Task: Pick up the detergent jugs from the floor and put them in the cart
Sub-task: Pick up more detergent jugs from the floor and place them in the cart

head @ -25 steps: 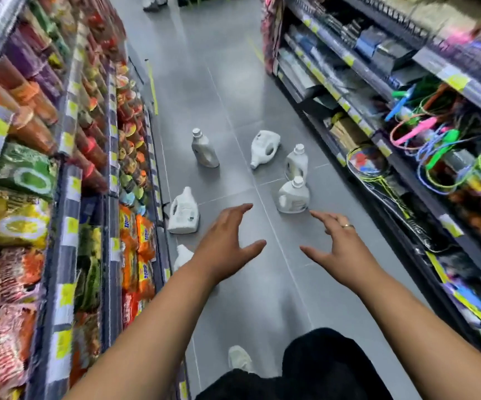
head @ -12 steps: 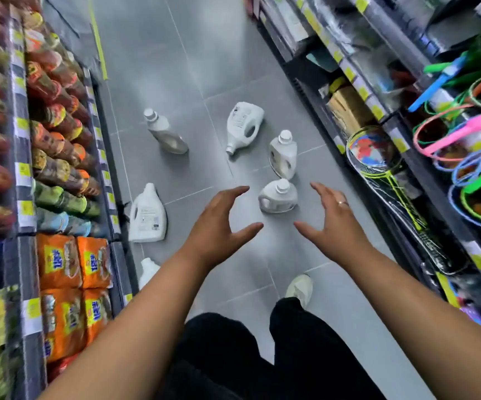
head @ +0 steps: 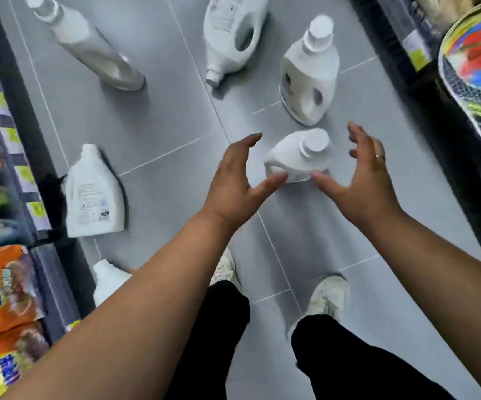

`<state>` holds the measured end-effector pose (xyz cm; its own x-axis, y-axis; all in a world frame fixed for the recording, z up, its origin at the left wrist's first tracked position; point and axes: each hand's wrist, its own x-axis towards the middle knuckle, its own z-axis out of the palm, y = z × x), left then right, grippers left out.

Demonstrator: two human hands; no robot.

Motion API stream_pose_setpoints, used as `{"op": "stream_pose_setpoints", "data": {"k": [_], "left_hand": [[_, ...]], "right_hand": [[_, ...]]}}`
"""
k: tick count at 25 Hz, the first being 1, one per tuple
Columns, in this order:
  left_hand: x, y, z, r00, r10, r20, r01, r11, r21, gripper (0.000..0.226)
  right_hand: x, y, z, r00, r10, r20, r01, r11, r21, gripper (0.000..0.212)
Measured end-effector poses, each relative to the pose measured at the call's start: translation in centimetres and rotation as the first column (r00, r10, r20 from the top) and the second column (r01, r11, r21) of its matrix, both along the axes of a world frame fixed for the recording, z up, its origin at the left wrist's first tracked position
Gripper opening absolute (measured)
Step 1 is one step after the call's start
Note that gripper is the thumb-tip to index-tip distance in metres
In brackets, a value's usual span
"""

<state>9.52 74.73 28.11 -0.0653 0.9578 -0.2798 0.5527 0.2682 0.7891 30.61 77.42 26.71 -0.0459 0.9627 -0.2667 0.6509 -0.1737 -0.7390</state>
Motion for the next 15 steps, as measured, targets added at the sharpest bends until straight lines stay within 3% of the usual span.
{"op": "stream_pose_setpoints", "data": {"k": [4,8,11,15], "left_hand": [[0.8,1.2,-14.2,0.998,0.009,0.056,-0.009,1.000,-0.004,0.080],[1.7,3.2,-25.7,0.996,0.054,0.064,-0.054,0.999,-0.002,0.086],[3.0,5.3,-29.5,0.990,0.082,0.115,-0.088,0.995,0.049,0.079],[4.3,9.0,-30.4,0.978,0.136,0.158,-0.153,0.983,0.103,0.072]], "right_hand": [[0.6,3.1,-11.3,0.990,0.124,-0.062,-0.118,0.988,0.099,0.106],[0.5,6.8,-18.0,0.961,0.221,-0.165,-0.152,0.925,0.348,0.086],[0.3,8.5,-20.0,0.959,0.191,-0.208,-0.066,0.867,0.494,0.067],[0.8,11.0,-21.0,0.931,0.158,-0.329,0.036,0.857,0.514,0.059]]}}
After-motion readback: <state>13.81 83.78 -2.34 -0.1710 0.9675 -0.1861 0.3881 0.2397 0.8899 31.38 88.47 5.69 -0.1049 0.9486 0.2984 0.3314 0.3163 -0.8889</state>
